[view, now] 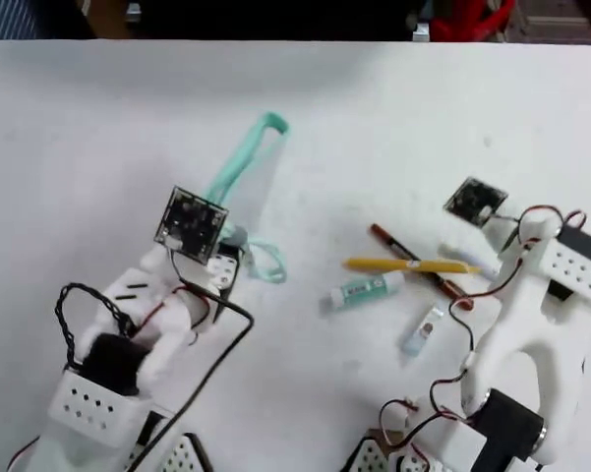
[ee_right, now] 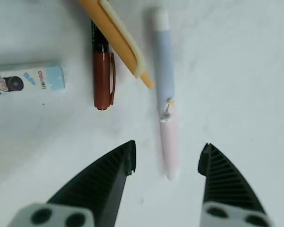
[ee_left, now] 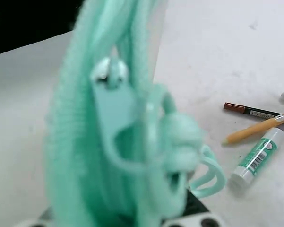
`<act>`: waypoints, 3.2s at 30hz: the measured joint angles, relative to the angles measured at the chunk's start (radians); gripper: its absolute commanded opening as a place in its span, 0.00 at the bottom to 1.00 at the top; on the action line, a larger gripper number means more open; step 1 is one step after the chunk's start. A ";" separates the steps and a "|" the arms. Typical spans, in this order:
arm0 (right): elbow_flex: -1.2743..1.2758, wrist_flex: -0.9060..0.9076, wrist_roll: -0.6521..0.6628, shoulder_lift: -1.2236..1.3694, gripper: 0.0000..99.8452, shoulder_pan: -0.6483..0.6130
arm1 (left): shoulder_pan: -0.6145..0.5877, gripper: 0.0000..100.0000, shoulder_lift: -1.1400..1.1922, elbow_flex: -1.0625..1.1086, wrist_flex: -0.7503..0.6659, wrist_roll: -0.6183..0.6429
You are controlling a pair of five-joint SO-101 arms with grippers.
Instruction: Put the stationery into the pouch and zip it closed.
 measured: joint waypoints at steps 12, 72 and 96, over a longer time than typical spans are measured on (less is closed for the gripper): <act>0.203 -0.224 0.014 0.008 0.21 -0.032 | 0.000 0.02 0.000 0.000 0.000 0.000; -0.644 0.226 -1.042 -0.420 0.02 -0.669 | 0.000 0.02 -0.003 0.037 -0.044 0.000; -0.796 -0.143 -1.564 -0.147 0.02 -1.060 | 0.000 0.02 -0.003 0.037 -0.044 0.000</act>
